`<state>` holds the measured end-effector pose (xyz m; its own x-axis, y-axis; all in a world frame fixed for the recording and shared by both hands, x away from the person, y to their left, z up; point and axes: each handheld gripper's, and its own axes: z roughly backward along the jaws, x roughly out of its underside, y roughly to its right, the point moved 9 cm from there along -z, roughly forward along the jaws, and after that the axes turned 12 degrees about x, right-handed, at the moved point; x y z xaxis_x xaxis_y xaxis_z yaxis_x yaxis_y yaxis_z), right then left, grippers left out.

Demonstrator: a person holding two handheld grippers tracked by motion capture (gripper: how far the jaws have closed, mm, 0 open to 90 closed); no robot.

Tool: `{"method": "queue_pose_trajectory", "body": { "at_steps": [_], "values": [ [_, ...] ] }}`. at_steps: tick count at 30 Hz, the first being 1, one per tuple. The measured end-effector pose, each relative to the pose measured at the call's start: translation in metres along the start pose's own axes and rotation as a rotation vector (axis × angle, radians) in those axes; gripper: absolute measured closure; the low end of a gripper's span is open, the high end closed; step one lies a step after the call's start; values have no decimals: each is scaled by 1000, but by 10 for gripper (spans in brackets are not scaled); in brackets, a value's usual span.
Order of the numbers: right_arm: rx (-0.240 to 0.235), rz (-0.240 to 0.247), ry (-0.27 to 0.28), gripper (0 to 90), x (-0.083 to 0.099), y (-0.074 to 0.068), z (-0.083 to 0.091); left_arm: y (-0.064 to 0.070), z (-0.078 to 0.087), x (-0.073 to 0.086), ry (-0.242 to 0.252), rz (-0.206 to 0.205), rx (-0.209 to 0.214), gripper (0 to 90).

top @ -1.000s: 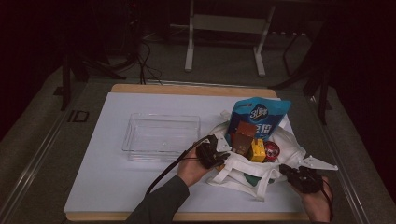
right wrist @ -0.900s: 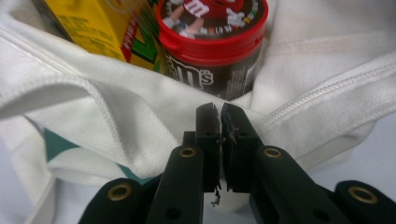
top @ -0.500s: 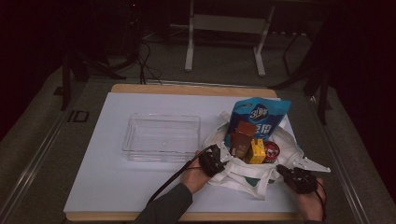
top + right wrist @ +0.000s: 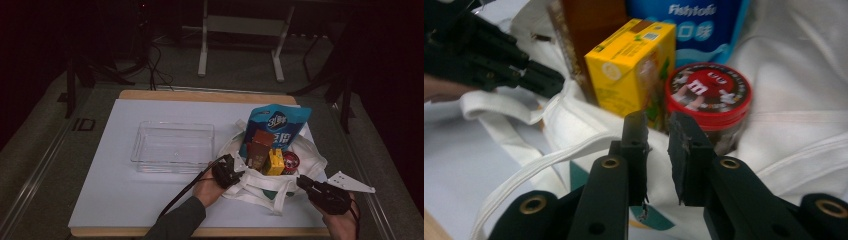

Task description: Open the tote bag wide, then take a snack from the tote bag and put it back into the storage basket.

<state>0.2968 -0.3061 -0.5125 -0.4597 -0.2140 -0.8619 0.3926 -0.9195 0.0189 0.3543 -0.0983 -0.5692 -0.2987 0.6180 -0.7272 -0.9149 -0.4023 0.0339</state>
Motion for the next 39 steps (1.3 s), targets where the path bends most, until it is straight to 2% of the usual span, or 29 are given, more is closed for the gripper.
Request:
{"method": "queue_pose_trajectory", "body": {
  "at_steps": [2, 4, 5, 6, 7, 8, 9, 10, 13, 15, 17, 21, 27, 30, 32, 35, 39],
  "values": [
    [-26, 2, -24, 766, 5, -5, -6, 0, 0, 0, 1, 3, 1, 831],
    [-41, 11, -80, 774, 15, -8, -16, 0, 0, 0, 2, 4, 2, 831],
    [-22, 32, -107, 789, 21, -8, -21, 0, 0, 0, 4, 5, 4, 831],
    [-22, 32, -107, 789, 21, -8, -21, 0, 0, 0, 4, 5, 4, 831],
    [-3, 49, -145, 796, 29, -8, -28, 0, 0, 0, 5, 6, 6, 831],
    [-3, 49, -145, 796, 29, -8, -28, 0, 0, 0, 5, 6, 6, 831],
    [4, 22, -179, 848, 41, -4, -39, 0, 2, -1, 13, 13, 15, 831],
    [6, 20, -183, 861, 43, -2, -41, 0, 2, -1, 16, 16, 17, 831],
    [0, 26, -188, 871, 47, -1, -44, 0, 6, -2, 22, 19, 29, 832],
    [-4, 24, -188, 871, 49, -2, -47, 2, 10, -5, 48, 21, 58, 844],
    [-10, 13, -182, 871, 50, -1, -47, 2, 15, -9, 67, 19, 70, 846],
    [-17, 3, -174, 870, 51, -1, -47, -1, 26, -14, 90, 12, 63, 850],
    [-25, -4, -166, 869, 51, -1, -47, -10, 35, -23, 132, 31, 35, 858],
    [-27, -3, -161, 869, 51, 0, -47, -14, 35, -26, 135, 37, 27, 879],
    [-30, -4, -160, 868, 51, 0, -47, -17, 33, -26, 118, 33, 12, 893],
    [-34, -12, -158, 868, 52, 0, -47, -21, 28, -26, 116, 52, 7, 893],
    [-35, -12, -156, 868, 52, 0, -47, -23, 22, -26, 112, 69, 19, 886]
  ]
}}
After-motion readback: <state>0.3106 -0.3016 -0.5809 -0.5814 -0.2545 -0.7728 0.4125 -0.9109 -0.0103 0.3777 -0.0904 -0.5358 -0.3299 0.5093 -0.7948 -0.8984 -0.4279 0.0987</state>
